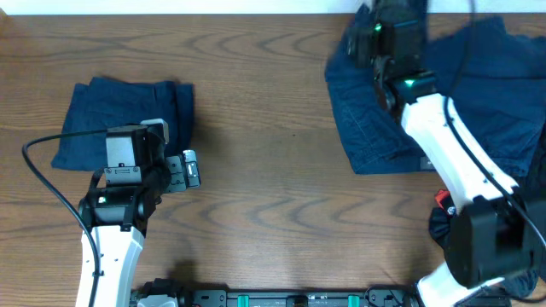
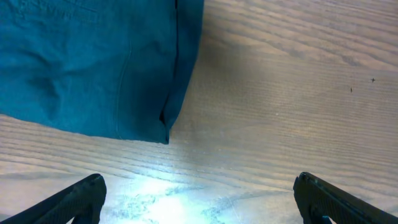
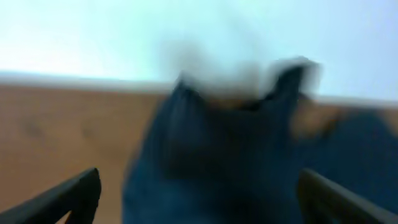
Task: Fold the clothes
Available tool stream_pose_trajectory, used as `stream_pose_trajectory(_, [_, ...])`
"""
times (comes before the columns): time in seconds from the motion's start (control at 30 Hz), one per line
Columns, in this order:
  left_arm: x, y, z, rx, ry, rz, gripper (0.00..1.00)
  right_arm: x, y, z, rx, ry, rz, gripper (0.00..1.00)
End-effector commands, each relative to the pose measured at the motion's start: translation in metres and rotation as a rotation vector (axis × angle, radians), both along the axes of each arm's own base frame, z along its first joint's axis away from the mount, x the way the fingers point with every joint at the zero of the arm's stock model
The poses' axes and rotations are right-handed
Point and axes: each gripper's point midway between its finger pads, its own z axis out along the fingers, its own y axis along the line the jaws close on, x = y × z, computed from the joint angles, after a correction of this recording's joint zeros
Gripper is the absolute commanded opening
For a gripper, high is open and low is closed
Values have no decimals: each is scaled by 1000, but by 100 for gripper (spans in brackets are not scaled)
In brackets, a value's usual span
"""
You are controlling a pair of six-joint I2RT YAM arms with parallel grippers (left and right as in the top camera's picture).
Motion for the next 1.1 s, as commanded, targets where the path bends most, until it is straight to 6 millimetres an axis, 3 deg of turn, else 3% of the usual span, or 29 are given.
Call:
stream_pose_trajectory(0.0, [4, -2, 7, -7, -19, 1, 98, -16, -32, -12, -80, 83, -130, 99])
stream_pose_trajectory(0.17, [13, -22, 17, -119, -71, -48, 98, -78, -105, -23, -175, 271, -420, 99])
stream_pose_trajectory(0.23, [19, -33, 25, -169, -109, -89, 98, -99, -114, -35, -156, 387, -382, 99])
stream_pose_trajectory(0.33, [27, -44, 32, -202, -148, -134, 98, -129, -98, -64, -97, 627, -118, 99])
stream_pose_trajectory(0.43, [33, -71, 32, -240, -157, -216, 98, -158, -125, -75, -25, 719, -290, 99])
stream_pose_trajectory(0.53, [37, -101, 21, -283, -116, -260, 98, -167, -153, -74, 18, 717, -438, 99])
stream_pose_trajectory(0.73, [43, -186, -16, -405, 1, -322, 98, -188, -193, -76, 86, 760, -561, 99])
stream_pose_trajectory(0.93, [43, -270, -56, -487, 33, -419, 98, -198, -208, -74, 99, 774, -585, 99])
stream_pose_trajectory(1.07, [43, -302, -87, -556, 86, -379, 98, -199, -207, -69, 93, 765, -575, 99])
